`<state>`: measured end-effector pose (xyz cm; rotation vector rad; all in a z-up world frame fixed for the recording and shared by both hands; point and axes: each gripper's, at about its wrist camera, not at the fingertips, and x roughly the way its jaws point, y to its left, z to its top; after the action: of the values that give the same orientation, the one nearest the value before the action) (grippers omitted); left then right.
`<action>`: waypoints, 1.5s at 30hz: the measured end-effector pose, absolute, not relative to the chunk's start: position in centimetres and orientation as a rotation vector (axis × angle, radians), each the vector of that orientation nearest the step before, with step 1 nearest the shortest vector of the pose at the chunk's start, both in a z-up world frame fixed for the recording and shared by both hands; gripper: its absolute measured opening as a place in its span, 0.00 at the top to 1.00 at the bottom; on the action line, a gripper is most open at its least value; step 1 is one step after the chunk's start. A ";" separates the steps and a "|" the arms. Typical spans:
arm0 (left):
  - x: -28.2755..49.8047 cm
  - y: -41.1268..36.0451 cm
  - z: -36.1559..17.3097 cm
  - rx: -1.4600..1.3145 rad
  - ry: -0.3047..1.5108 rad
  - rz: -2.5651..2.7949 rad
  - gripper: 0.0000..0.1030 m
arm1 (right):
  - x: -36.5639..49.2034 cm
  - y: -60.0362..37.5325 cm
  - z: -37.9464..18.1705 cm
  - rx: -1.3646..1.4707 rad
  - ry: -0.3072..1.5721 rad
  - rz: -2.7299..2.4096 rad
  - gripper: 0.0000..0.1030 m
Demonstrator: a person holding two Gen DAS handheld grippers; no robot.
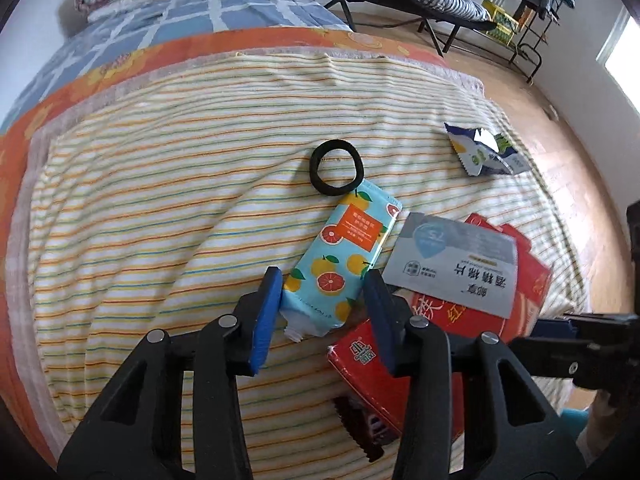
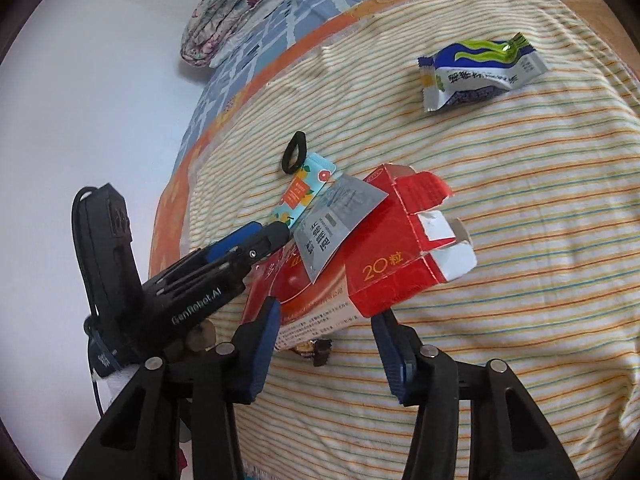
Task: Collect trash
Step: 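Grasp the red toothpaste box with the right gripper while the left grasps the toothpaste tube, then carry the box and tube to the blue basket and release both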
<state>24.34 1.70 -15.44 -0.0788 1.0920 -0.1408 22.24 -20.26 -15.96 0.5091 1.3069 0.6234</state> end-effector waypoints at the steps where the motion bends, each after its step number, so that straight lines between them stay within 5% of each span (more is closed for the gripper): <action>1: 24.2 1.5 -15.4 -0.055 1.086 -0.130 0.59 | 22.2 -20.3 -15.9 0.511 1.302 0.619 0.58; 6: 23.9 1.6 -15.2 0.033 1.065 -0.069 0.62 | 22.9 -21.0 -15.2 0.531 1.266 0.601 0.69; 8: 23.8 2.3 -15.0 0.046 1.055 -0.032 0.89 | 23.0 -21.5 -14.6 0.510 1.238 0.585 0.70; 13: 23.8 4.3 -15.0 0.002 1.065 -0.034 0.91 | 23.3 -22.7 -13.3 0.487 1.213 0.556 0.72; 15: 23.8 4.5 -15.0 -0.022 1.073 -0.068 0.87 | 23.4 -23.0 -12.6 0.456 1.201 0.544 0.73; 17: 23.8 4.3 -14.7 -0.024 1.057 -0.083 0.55 | 23.3 -23.2 -11.9 0.425 1.181 0.538 0.75; 19: 23.7 3.6 -14.1 -0.006 1.030 -0.120 0.48 | 23.3 -23.7 -11.0 0.394 1.159 0.527 0.76; 33: 23.8 -0.7 -16.0 0.138 1.099 -0.230 0.49 | 22.0 -26.4 -7.8 0.191 1.054 0.454 0.83; 36: 24.1 -0.1 -15.9 0.102 1.102 -0.207 0.62 | 22.0 -26.5 -7.8 0.188 1.054 0.455 0.83; 40: 24.4 1.5 -15.7 0.030 1.103 -0.169 0.93 | 21.8 -26.0 -7.8 0.162 1.045 0.454 0.83; 45: 23.7 3.0 -15.1 -0.013 1.086 -0.131 0.97 | 20.9 -24.9 -7.3 0.109 1.024 0.460 0.84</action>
<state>23.71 2.98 -15.10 -0.0130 1.0858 -0.1310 20.92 -24.90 -7.34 0.1085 1.0241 0.4603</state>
